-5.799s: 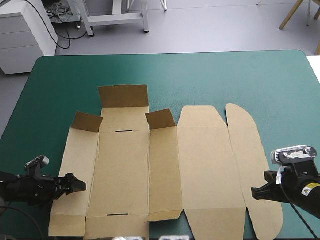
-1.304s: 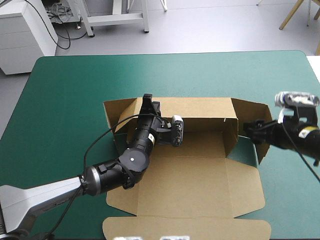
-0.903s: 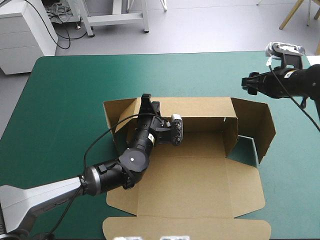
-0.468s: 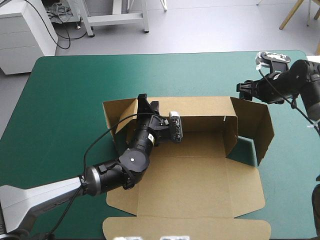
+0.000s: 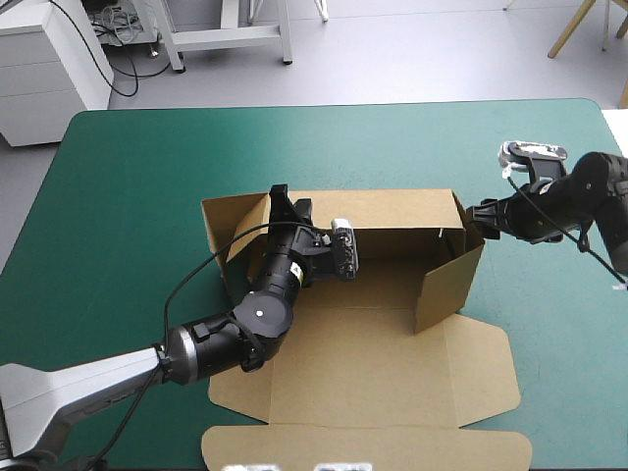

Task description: Fold the box

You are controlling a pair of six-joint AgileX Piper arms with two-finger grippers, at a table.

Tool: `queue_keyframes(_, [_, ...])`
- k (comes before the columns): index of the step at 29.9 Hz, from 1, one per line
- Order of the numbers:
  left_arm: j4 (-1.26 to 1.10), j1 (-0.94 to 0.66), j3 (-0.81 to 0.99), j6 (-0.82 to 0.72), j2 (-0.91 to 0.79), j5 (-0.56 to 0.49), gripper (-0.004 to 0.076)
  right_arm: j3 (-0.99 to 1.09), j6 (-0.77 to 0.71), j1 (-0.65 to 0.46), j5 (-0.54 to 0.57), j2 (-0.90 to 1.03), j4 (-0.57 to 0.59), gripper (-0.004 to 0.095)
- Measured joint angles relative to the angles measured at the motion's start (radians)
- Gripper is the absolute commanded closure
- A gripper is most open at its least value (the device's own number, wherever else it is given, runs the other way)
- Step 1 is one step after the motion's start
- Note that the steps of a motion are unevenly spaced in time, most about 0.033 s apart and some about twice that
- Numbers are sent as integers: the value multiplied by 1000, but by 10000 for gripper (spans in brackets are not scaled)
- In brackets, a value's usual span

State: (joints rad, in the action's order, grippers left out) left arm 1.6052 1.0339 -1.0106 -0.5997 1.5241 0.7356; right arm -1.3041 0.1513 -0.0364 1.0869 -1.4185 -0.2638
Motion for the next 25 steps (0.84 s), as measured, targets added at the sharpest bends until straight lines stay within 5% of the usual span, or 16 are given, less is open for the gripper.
queue_keyframes(10, [0, 0, 0, 4, 0, -3, 734, 232, 289, 0, -87, 192, -165, 261])
queue_keyframes(25, [0, 0, 0, 49, 0, -9, 734, 323, 677, 0, -163, 198, -322, 261])
